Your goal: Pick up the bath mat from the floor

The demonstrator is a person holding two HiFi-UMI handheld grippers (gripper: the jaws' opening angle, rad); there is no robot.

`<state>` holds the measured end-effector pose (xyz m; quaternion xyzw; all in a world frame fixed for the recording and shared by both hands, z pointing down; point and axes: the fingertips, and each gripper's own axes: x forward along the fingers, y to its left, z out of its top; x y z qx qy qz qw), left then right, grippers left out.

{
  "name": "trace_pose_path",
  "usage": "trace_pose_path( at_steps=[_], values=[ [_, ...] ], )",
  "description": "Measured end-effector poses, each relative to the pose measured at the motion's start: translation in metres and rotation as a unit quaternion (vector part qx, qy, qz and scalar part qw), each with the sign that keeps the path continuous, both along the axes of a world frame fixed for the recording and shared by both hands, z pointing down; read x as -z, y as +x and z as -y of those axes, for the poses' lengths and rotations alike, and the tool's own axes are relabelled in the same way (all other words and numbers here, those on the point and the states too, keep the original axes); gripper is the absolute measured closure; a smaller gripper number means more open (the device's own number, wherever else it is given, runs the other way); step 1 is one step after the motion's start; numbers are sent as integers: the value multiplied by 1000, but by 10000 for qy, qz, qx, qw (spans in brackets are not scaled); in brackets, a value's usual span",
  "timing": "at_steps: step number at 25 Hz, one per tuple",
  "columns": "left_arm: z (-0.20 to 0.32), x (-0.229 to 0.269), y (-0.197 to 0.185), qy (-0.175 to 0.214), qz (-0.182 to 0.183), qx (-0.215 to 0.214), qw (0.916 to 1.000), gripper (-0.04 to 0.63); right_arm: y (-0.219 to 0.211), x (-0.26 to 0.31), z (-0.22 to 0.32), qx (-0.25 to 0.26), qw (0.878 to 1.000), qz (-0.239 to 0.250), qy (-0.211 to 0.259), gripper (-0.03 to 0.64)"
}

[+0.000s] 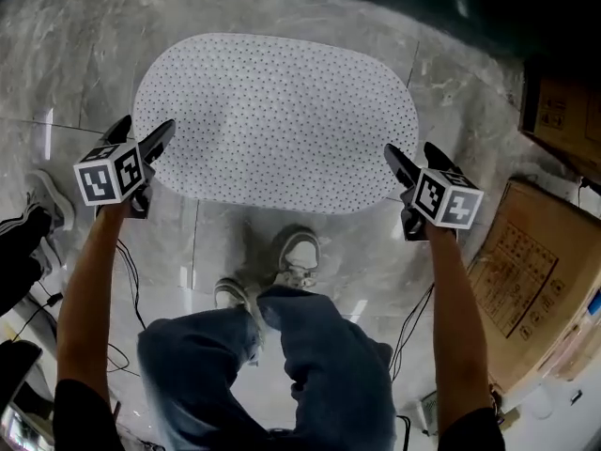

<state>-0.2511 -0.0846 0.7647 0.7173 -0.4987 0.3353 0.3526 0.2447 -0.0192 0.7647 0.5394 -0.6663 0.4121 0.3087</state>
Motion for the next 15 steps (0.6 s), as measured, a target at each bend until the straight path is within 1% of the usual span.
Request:
trace_pose_path(
  at_steps=[3, 6, 11, 15],
  values=[
    [2, -19, -13, 51, 63, 16, 10000, 137, 8, -25, -3, -19, 9999, -100, -31, 195],
    [9, -41, -31, 87, 137, 90, 9998, 112, 15, -55, 2, -78, 9999, -142, -27, 186],
    [6, -85, -18, -105, -16, -15, 9999, 95, 53, -75, -26, -395, 9975, -471, -350, 164],
    [21, -92, -36, -90, 171, -46, 9998, 84, 49, -92, -18, -407, 9972, -519, -342, 147]
  ],
)
